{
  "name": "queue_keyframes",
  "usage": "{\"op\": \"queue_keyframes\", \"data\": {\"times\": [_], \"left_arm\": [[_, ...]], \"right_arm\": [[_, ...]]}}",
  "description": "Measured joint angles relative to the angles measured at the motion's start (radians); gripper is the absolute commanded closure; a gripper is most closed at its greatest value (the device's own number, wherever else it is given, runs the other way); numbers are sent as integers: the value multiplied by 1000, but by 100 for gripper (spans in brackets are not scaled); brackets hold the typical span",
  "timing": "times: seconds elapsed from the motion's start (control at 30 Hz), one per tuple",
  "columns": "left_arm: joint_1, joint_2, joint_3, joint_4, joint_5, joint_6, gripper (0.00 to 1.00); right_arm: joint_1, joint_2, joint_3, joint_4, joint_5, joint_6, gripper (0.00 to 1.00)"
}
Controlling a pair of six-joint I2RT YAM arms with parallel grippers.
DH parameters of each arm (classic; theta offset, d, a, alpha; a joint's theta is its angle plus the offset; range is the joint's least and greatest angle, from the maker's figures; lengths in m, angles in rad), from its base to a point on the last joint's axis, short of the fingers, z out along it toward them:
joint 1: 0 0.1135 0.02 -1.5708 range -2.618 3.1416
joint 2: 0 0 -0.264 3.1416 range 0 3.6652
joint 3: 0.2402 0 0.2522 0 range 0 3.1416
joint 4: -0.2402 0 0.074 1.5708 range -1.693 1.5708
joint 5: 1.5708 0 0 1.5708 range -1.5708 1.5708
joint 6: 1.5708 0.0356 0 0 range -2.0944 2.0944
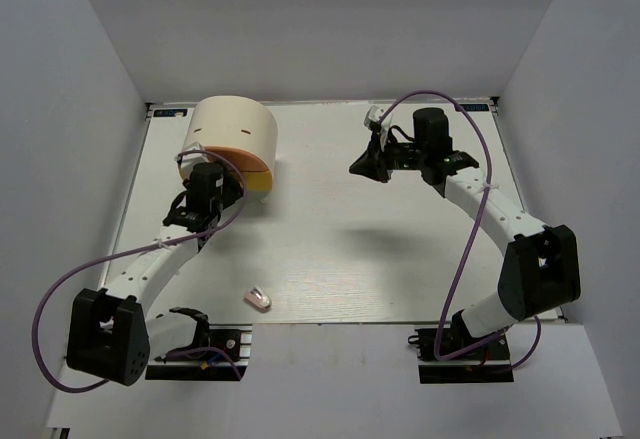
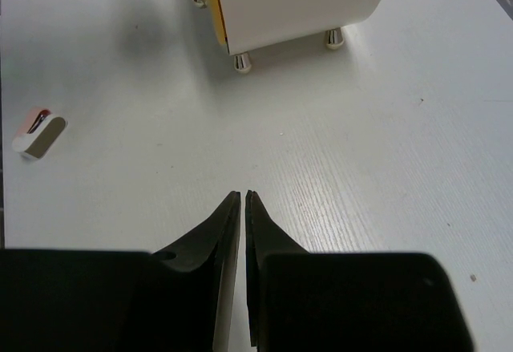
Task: Sort the stationery into containers
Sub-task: Close the drawer
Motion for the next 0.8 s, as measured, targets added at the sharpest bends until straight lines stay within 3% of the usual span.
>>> {"op": "queue_keyframes", "data": {"times": [0.53,0.8], "left_arm": [[14,-1,-5,47,35,-42,37],[15,-319,-229,17,53,-183,37]], "right_arm": [[-12,0,-17,2,-14,-1,85],[-12,-5,-66,2,-15,-2,85]]}}
